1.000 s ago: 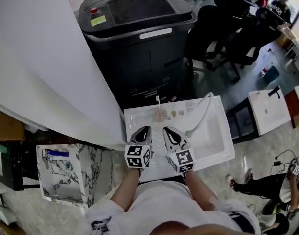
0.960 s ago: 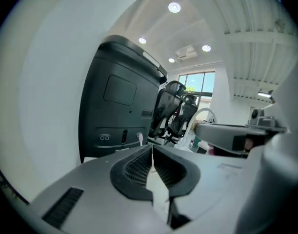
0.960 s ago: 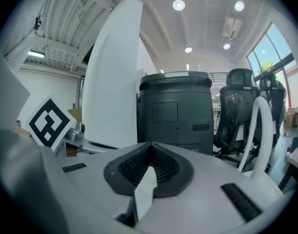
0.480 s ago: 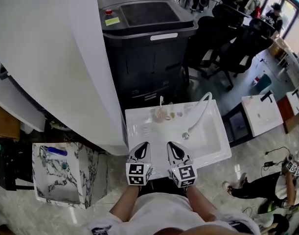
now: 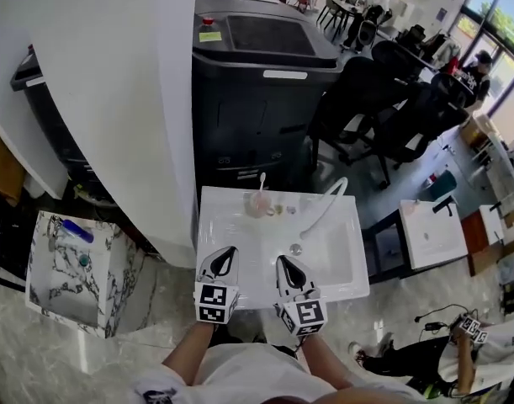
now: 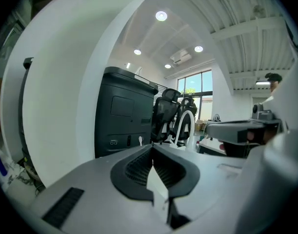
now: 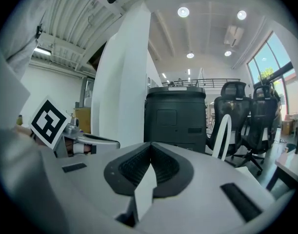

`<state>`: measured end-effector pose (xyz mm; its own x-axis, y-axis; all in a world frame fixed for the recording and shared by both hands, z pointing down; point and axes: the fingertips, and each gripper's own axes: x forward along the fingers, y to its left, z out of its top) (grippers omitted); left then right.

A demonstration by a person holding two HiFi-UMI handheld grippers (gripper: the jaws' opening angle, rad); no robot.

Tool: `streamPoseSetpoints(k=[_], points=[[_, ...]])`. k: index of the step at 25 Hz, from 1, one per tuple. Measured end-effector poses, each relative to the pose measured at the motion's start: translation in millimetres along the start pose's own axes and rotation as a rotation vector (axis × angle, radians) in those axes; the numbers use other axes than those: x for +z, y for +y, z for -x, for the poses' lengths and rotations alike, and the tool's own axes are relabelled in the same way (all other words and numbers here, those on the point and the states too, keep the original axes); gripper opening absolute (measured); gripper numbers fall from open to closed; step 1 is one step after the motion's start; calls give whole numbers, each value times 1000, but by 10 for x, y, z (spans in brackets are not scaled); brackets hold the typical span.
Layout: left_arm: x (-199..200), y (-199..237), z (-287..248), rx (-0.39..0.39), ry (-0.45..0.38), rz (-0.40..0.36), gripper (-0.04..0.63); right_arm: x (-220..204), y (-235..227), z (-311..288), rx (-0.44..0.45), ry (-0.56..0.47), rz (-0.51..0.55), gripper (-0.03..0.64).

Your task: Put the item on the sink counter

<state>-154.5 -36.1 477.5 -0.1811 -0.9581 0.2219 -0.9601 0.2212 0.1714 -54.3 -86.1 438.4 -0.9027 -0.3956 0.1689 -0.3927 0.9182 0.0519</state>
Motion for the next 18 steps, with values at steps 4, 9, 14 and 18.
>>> streamPoseSetpoints(k=[4,9,14,18], points=[[48,-358,136,53,-29,32,9,86,-103,246,66,-39,5,5],[24,-860,357,125,-68,44,9,157,-180,547,151,-88,44,5],[36,-1087,761,250,-105,33,10,223,-126,837,238,-135,59,5],[5,-1194,1058,342,-132,43,9,255,-45,1021,298,-161,72,5]])
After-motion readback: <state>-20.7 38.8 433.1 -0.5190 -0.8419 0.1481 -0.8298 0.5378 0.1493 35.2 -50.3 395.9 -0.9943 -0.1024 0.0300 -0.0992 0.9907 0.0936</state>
